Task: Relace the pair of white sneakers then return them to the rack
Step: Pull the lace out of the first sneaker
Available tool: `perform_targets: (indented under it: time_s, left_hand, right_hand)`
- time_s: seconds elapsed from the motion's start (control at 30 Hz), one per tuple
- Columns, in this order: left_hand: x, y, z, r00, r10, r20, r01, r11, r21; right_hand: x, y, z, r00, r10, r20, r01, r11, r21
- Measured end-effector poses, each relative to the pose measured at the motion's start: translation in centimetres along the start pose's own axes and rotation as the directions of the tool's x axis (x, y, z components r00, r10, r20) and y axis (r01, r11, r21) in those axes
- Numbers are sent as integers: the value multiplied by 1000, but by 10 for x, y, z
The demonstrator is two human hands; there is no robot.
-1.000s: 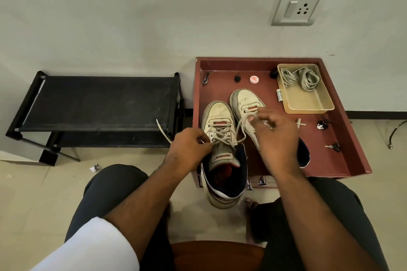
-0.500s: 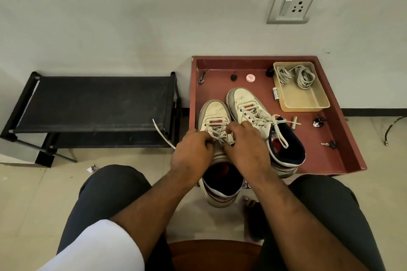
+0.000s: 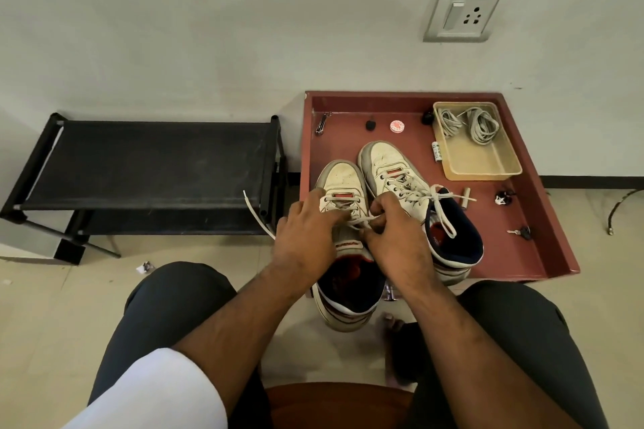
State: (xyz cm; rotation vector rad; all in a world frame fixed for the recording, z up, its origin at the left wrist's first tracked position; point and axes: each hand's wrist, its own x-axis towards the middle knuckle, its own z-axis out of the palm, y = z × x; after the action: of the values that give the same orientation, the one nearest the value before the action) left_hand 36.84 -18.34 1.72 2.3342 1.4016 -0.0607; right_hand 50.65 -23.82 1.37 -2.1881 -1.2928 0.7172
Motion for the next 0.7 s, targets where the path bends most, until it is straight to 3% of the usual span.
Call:
perform_targets:
  time_s: [0.1,0.17,0.27,0.33,0.4,0.6,0.7]
  left_hand:
    - [1,1,1,1000,-26,-17,26,999,-42]
    - [0,1,2,988,-76,-131,52,983,-178]
    - [2,3,1,966,25,-257,-71,982,-172]
    - [4,3,2,981,124,-150,-132,990,-46]
    - [5,3,4,993,118,-29,-118,993,19]
    - [6,4,8,991,111,-74,-112,994,-15]
    - [6,5,7,994,103,-29,-102,994,41]
  right_hand:
    - [1,0,2,1000,1,-6,0,1000,26]
    - [2,1,3,1000,12,-18,-12,1000,22]
    - [3,2,3,998,44,-43,-43,999,34]
    - [4,2,3,997,54,-53,-52,998,31]
    - [5,3,3,997,66,-36,-65,997,28]
    - [7,5,4,997,70,24,-71,997,42]
    - [9,5,3,997,71,34,-72,997,15]
